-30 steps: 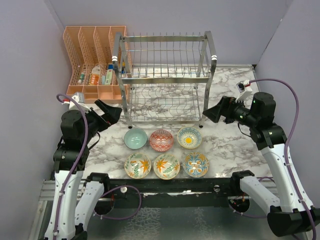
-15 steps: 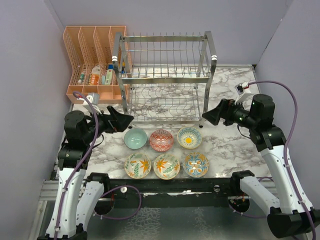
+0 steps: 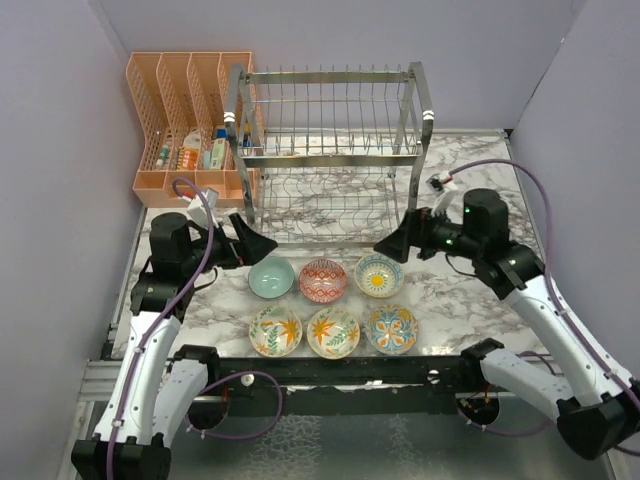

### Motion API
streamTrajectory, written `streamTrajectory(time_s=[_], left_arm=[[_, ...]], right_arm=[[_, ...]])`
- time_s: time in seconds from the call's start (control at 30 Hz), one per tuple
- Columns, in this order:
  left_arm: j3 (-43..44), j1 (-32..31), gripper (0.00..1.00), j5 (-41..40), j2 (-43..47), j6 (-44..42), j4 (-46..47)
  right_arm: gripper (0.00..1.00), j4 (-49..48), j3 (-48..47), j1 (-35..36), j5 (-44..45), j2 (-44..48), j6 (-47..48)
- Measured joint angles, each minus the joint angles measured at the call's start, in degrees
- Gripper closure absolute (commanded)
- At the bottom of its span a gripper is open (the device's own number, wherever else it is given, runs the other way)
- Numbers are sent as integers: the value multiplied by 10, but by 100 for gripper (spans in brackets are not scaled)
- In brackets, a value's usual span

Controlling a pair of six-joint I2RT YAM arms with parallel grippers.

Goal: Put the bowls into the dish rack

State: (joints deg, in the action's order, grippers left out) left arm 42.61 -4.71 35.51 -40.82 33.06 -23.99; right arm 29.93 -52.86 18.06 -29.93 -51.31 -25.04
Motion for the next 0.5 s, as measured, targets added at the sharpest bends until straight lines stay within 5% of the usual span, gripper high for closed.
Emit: streamTrajectory(time_s=[0.17,0.5], left_arm=[[2,-30,0,-10,-22,-7,-2],[8,-71,0,-101,-16,-55,-53]], right_arm=[[0,-24,-5,139,58,-48,-22],[0,-32,-12,264,179,-76,-49]])
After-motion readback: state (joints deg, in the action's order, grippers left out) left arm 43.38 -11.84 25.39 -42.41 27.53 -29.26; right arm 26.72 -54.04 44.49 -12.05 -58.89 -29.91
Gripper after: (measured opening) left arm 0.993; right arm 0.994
